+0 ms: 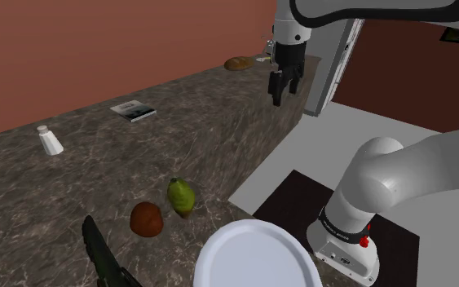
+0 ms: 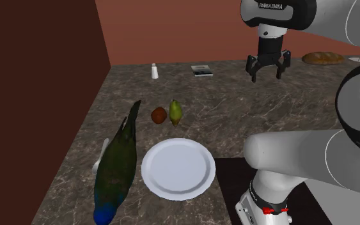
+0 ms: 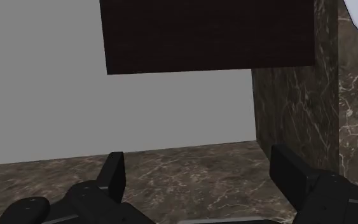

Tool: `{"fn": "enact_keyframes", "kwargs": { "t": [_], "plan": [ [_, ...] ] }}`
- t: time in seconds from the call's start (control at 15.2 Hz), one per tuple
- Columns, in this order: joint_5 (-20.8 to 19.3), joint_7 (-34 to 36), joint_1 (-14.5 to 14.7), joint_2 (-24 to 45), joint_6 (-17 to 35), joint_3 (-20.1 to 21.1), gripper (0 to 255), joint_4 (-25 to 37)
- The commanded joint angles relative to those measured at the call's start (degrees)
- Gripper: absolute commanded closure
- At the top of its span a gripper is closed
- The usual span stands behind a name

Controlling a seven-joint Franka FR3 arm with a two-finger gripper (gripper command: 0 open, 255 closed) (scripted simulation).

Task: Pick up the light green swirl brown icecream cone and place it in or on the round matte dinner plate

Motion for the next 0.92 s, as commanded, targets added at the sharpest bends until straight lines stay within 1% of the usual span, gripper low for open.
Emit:
{"fn": "enact_keyframes", "kwargs": {
  "t": [0.0, 0.46, 0.86],
  "plan": [
    [0.0, 0.0, 0.0, 0.0, 0.0, 0.0, 0, 0.0],
    [8.15, 2.26, 5.19, -1.81, 13.49, 2.45, 0, -9.16],
    [15.19, 3.47, 10.45, -0.63, 26.45, 5.39, 0, -14.95]
  ]
}}
